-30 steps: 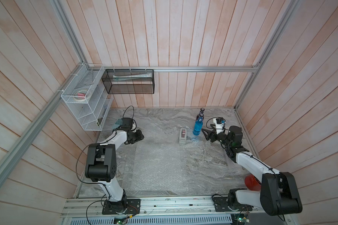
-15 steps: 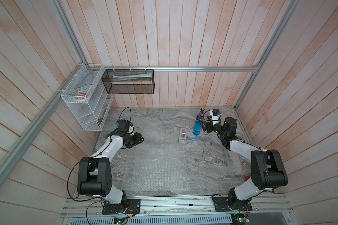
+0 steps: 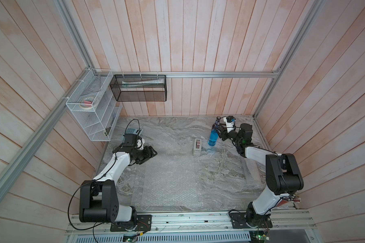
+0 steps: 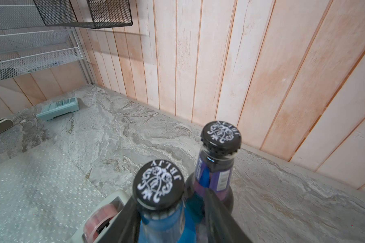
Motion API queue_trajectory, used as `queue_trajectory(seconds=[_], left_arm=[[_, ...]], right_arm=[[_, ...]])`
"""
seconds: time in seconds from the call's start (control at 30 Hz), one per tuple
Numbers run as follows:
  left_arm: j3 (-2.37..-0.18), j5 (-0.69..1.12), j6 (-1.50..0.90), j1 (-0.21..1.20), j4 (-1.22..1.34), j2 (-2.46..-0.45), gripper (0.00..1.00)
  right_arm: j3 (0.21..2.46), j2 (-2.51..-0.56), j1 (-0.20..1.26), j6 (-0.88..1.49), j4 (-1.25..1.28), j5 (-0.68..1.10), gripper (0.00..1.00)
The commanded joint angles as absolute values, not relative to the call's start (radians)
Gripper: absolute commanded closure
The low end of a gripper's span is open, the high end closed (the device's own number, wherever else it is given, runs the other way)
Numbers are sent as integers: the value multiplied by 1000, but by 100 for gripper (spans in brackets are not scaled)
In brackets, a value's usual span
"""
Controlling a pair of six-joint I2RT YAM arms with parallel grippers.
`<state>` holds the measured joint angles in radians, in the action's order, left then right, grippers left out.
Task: Wrap wine bottles in bubble wrap
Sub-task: Pick up the wine bottle from the center of the board.
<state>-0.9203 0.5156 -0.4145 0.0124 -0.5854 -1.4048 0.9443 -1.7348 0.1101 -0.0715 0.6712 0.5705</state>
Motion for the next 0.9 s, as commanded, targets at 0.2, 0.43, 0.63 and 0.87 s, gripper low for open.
queue_trajectory(seconds=[0.2,0.43,0.63,0.87], left_arm=[[-879,633,-467,9,-542,-1295,15],[-890,686,-487,3,-533,-1263,10],[-913,699,-482,-12,-551,-1245,5],[-921,701,-458,-33,-581,-1236,1]], right_arm=[[983,-1770,117,-83,713,608,65],[945,-1676,117,-104,713,629,83],[907,-1511,117,-148,598,637,85],[822,-1276,176,-191,387,678,86]])
